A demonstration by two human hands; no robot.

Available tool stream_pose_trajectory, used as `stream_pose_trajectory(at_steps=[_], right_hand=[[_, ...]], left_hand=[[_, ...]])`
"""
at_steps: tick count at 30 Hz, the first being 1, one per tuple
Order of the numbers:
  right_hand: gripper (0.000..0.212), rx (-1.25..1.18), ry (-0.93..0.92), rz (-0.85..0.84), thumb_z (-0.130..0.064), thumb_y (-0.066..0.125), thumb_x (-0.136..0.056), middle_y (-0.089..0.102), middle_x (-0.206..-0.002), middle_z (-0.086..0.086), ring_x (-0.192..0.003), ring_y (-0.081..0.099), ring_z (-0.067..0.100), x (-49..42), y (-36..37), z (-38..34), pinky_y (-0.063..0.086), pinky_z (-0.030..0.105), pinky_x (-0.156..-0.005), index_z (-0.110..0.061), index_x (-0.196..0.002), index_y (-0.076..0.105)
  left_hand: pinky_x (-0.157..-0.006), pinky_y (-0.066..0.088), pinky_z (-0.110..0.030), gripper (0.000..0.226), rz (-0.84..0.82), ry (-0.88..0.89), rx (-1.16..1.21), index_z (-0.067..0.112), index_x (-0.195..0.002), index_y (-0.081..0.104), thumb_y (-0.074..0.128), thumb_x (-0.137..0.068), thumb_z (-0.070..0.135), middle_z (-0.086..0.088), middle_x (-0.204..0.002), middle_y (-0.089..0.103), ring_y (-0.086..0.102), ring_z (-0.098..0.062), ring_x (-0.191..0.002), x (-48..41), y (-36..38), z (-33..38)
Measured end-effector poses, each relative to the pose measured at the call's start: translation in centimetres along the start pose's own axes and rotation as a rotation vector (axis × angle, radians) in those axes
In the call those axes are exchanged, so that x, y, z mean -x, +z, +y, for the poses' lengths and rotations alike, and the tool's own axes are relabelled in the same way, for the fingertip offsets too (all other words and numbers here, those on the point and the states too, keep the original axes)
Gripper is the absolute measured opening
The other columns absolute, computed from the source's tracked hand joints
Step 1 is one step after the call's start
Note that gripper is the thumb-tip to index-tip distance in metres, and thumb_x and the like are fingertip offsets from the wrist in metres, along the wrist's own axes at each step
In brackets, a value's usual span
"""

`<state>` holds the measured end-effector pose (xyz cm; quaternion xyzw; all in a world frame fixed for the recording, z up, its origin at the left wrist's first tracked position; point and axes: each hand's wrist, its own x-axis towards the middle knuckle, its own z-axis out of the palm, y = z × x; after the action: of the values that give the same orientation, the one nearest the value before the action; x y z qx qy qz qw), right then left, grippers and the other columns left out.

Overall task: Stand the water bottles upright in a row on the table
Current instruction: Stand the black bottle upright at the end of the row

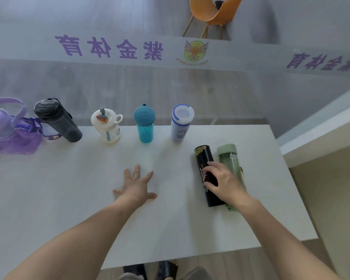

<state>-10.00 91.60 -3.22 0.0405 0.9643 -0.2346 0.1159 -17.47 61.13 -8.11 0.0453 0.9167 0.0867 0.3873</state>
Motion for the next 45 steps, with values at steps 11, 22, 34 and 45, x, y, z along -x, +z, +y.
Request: stream_pose_trajectory(at_steps=[11, 22, 34, 45], right_hand=[[0.059, 0.479, -0.219, -0.333, -0.019, 0.076, -0.081, -0.038, -0.16, 0.002, -0.156, -0.01, 0.039, 1.5, 1.8, 2.1, 0.059, 0.044, -0.088, -0.028, -0.131, 0.047], [0.071, 0.125, -0.197, -0.326, -0.069, 0.067, -0.08, 0.004, -0.172, 0.005, -0.145, 0.041, 0.029, -0.9, -5.6, 2.3, 0.04, 0.037, -0.112, -0.055, -0.144, 0.04], [0.052, -0.676, 0.218, -0.186, -0.06, 0.053, -0.097, 0.059, -0.133, 0.001, -0.119, 0.057, 0.026, -10.7, -15.1, -0.2, 0.049, 0.039, -0.099, -0.029, -0.139, 0.058], [0.055, -0.885, 0.365, -0.129, -0.069, 0.043, -0.098, 0.057, -0.124, -0.005, -0.12, 0.057, 0.03, -12.6, -15.0, 2.3, 0.053, 0.039, -0.092, -0.031, -0.134, 0.056]], left_hand=[[-0.101, 0.027, -0.082, 0.101, -0.049, 0.013, 0.008, 0.065, -0.152, -0.002, 0.074, -0.085, 0.058, 0.013, -0.165, -0.031, -0.028, -0.032, -0.152, 1.3, 3.5, 7.9], [-0.104, 0.027, -0.08, 0.102, -0.012, -0.079, 0.015, 0.065, -0.152, -0.001, 0.076, -0.088, 0.043, 0.013, -0.165, -0.03, -0.025, -0.031, -0.153, 1.3, 4.1, 9.2], [-0.106, 0.023, -0.081, 0.085, 0.111, -0.142, 0.073, 0.057, -0.156, 0.016, 0.071, -0.091, 0.053, 0.005, -0.169, -0.018, -0.021, -0.029, -0.154, 0.2, 3.8, 11.8], [-0.098, 0.024, -0.086, 0.114, 0.005, -0.105, 0.09, 0.067, -0.149, -0.006, 0.083, -0.08, 0.05, 0.012, -0.163, -0.036, -0.031, -0.03, -0.151, -2.0, 3.0, 14.4]])
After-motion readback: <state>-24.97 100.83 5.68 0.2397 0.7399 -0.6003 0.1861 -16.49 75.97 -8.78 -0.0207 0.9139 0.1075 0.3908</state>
